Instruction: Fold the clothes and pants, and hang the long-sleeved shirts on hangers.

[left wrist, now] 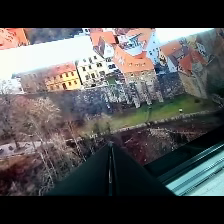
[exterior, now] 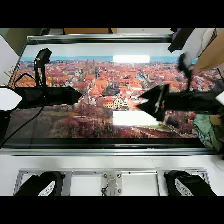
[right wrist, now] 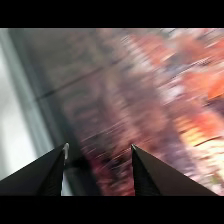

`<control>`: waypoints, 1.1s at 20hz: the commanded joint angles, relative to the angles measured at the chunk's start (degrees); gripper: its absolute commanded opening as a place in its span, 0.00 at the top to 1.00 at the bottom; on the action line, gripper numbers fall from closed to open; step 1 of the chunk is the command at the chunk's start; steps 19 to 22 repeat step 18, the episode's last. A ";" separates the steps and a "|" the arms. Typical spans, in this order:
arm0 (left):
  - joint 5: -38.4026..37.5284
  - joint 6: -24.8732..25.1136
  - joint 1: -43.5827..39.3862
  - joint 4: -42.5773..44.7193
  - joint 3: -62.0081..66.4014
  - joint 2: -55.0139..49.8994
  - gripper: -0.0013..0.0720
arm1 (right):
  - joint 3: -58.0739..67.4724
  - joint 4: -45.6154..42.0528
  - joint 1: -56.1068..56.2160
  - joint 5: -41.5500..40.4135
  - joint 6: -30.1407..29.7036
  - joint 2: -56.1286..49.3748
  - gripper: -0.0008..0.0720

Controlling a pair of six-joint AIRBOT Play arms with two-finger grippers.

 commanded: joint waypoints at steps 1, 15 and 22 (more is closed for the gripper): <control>0.09 0.00 -0.02 0.07 -0.02 -0.04 0.96 | -5.99 -2.47 9.88 0.66 1.36 -1.09 0.38; 0.09 0.00 -0.02 0.07 -0.02 -0.04 0.96 | -6.14 -2.03 10.67 0.61 1.33 -1.62 0.97; 0.09 0.00 -0.02 0.07 -0.02 -0.04 0.96 | -6.14 -2.03 10.67 0.61 1.33 -1.62 0.97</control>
